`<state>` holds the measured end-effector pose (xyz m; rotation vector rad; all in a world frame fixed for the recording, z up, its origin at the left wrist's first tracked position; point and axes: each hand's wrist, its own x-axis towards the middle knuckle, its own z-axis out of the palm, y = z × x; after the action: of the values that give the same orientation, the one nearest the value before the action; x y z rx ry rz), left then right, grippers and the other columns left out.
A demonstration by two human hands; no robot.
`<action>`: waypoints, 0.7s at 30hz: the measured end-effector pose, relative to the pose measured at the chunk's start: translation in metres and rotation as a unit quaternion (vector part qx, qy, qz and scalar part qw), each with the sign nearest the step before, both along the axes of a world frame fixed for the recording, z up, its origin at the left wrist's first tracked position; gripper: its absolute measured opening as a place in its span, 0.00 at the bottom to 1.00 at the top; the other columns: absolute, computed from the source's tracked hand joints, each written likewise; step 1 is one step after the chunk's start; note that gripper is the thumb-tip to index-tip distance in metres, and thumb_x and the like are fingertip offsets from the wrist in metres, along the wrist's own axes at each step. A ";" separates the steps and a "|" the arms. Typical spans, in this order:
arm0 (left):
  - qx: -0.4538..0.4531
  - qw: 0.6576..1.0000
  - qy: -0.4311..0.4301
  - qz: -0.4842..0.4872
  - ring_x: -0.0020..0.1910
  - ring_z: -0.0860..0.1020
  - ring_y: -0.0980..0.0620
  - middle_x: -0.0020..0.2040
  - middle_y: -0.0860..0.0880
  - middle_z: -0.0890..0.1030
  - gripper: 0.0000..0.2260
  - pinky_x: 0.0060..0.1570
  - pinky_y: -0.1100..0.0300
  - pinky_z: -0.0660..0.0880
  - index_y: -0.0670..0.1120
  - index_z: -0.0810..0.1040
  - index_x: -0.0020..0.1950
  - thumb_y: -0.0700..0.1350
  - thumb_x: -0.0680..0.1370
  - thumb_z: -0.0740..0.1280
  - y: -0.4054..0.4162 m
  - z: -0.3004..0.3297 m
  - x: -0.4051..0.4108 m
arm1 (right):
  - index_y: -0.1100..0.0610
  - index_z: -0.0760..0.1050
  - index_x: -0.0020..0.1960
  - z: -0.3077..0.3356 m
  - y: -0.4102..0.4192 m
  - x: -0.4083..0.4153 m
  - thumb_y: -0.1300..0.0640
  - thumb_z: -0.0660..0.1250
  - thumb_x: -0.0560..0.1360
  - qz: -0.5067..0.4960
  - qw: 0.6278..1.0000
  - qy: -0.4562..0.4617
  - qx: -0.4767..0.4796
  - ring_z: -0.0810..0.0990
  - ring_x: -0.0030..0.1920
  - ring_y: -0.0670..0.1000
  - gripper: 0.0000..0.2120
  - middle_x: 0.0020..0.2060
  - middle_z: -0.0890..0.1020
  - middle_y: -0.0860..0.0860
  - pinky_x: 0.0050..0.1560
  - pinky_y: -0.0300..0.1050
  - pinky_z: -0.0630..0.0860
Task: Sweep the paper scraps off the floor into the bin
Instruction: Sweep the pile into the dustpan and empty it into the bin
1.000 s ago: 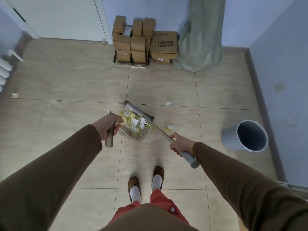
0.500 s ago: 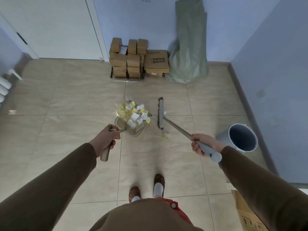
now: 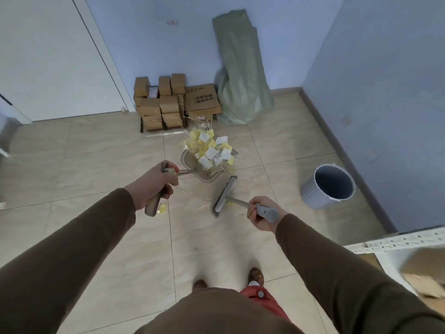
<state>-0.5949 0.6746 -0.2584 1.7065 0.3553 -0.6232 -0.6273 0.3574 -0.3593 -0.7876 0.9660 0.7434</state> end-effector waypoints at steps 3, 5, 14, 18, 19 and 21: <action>0.016 0.999 -0.010 -0.049 0.29 0.71 0.51 0.39 0.42 0.73 0.14 0.26 0.61 0.71 0.43 0.75 0.58 0.31 0.74 0.65 -0.028 0.014 0.016 | 0.59 0.68 0.43 -0.009 -0.007 -0.007 0.62 0.60 0.76 -0.011 1.000 0.002 0.004 0.71 0.20 0.46 0.04 0.25 0.72 0.51 0.18 0.34 0.71; 0.026 0.996 -0.016 -0.078 0.29 0.69 0.52 0.40 0.42 0.72 0.14 0.27 0.62 0.69 0.44 0.76 0.57 0.32 0.75 0.65 -0.051 0.022 0.025 | 0.58 0.67 0.43 -0.015 -0.013 -0.011 0.62 0.61 0.76 -0.012 1.000 0.002 0.003 0.72 0.21 0.46 0.04 0.26 0.72 0.51 0.19 0.35 0.72; 0.100 0.967 -0.075 -0.220 0.32 0.68 0.49 0.45 0.39 0.74 0.15 0.29 0.60 0.68 0.50 0.77 0.57 0.33 0.75 0.66 -0.186 0.048 0.041 | 0.58 0.69 0.41 -0.022 -0.058 -0.020 0.61 0.62 0.76 0.007 1.000 0.001 -0.012 0.73 0.21 0.45 0.06 0.31 0.72 0.51 0.19 0.36 0.73; 0.132 0.947 -0.114 -0.268 0.35 0.69 0.46 0.45 0.39 0.76 0.14 0.27 0.59 0.68 0.53 0.77 0.54 0.35 0.75 0.66 -0.246 0.056 0.047 | 0.57 0.68 0.40 -0.027 -0.075 -0.022 0.61 0.60 0.77 0.035 0.999 -0.006 -0.019 0.72 0.20 0.45 0.07 0.32 0.71 0.50 0.23 0.35 0.73; 0.140 0.940 -0.127 -0.282 0.35 0.69 0.46 0.45 0.38 0.76 0.14 0.27 0.59 0.69 0.54 0.76 0.55 0.35 0.76 0.67 -0.260 0.058 0.048 | 0.57 0.68 0.40 -0.028 -0.080 -0.022 0.61 0.60 0.78 0.042 0.999 -0.008 -0.020 0.72 0.20 0.45 0.07 0.32 0.71 0.50 0.23 0.34 0.74; 0.163 0.923 -0.155 -0.311 0.35 0.70 0.45 0.47 0.40 0.77 0.15 0.29 0.58 0.71 0.55 0.76 0.56 0.36 0.76 0.67 -0.288 0.060 0.049 | 0.57 0.69 0.42 -0.030 -0.089 -0.023 0.61 0.59 0.78 0.052 0.998 -0.013 -0.020 0.72 0.20 0.44 0.07 0.32 0.71 0.50 0.24 0.34 0.74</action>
<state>-0.5457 0.3867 -0.1987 2.2209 -0.3498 -0.7570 -0.6499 0.2685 -0.3888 -0.8865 0.9235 0.8043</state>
